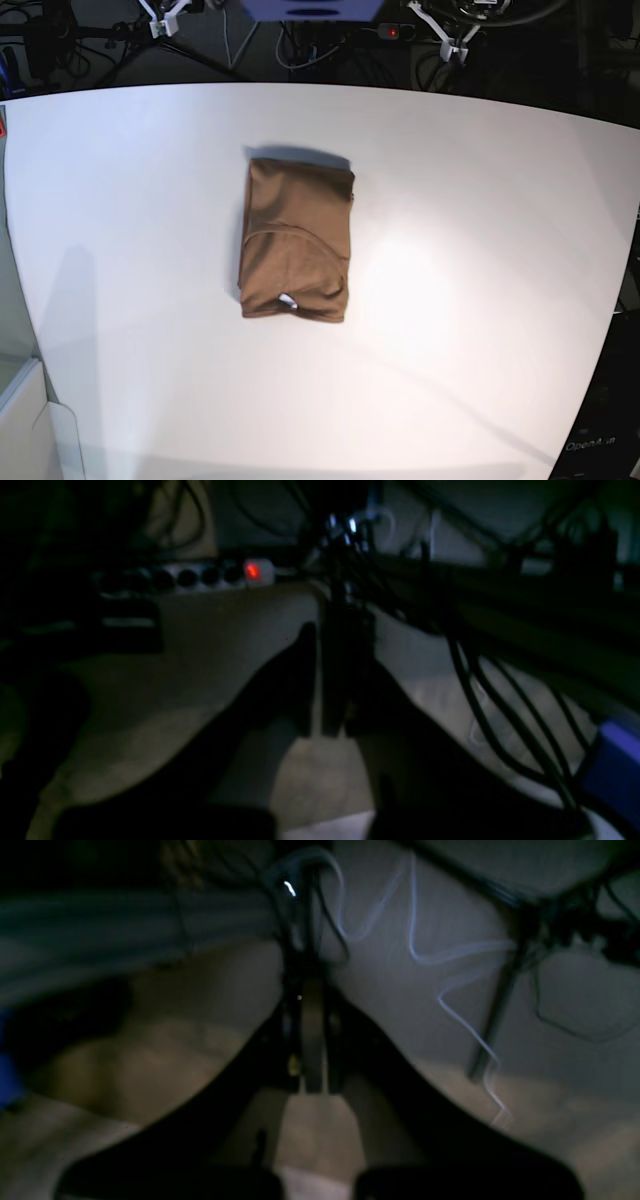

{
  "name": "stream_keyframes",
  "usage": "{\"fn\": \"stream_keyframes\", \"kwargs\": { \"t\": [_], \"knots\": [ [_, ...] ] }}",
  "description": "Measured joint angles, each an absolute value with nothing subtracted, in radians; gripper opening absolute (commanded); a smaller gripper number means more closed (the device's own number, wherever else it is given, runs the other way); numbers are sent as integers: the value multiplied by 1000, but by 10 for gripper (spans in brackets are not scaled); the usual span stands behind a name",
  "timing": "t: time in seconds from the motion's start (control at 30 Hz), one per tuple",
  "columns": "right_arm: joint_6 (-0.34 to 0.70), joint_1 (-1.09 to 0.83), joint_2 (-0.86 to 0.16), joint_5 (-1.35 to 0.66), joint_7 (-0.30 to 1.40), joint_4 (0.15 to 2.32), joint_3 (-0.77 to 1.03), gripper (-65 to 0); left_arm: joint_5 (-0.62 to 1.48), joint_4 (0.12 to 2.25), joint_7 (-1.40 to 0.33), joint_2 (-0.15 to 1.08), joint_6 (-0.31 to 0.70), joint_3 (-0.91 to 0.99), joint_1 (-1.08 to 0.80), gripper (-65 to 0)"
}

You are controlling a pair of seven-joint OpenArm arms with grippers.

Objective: Fold the T-shirt properly

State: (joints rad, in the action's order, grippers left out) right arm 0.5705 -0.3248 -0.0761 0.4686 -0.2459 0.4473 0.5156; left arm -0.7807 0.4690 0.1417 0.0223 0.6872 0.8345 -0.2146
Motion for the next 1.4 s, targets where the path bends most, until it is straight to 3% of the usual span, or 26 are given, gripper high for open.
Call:
{"fn": "stream_keyframes", "kwargs": {
  "t": [0.27, 0.5, 0.67, 0.83, 1.13, 1.4],
  "knots": [
    [347, -148, -150, 516, -358, 98, 517, -649, -959, 255, 251, 31, 687, 834, -143, -625],
    [187, -138, -157, 518, -358, 62, 521, -649, -1021, 154, 247, 31, 450, 834, -87, -622],
    [81, -134, -157, 514, -357, 60, 527, -646, -1024, 96, 189, 36, 358, 834, -33, -621],
    [73, -134, -154, 426, -355, 60, 537, -646, -1021, 84, 84, 27, 351, 836, 4, -621],
    [73, -134, -148, 405, -356, 59, 536, -646, -1013, 83, 89, 26, 242, 842, 11, -619],
    [65, -138, -134, 408, -356, 59, 536, -646, -709, 82, 14, 33, 247, 841, 14, -619]
  ]
}}
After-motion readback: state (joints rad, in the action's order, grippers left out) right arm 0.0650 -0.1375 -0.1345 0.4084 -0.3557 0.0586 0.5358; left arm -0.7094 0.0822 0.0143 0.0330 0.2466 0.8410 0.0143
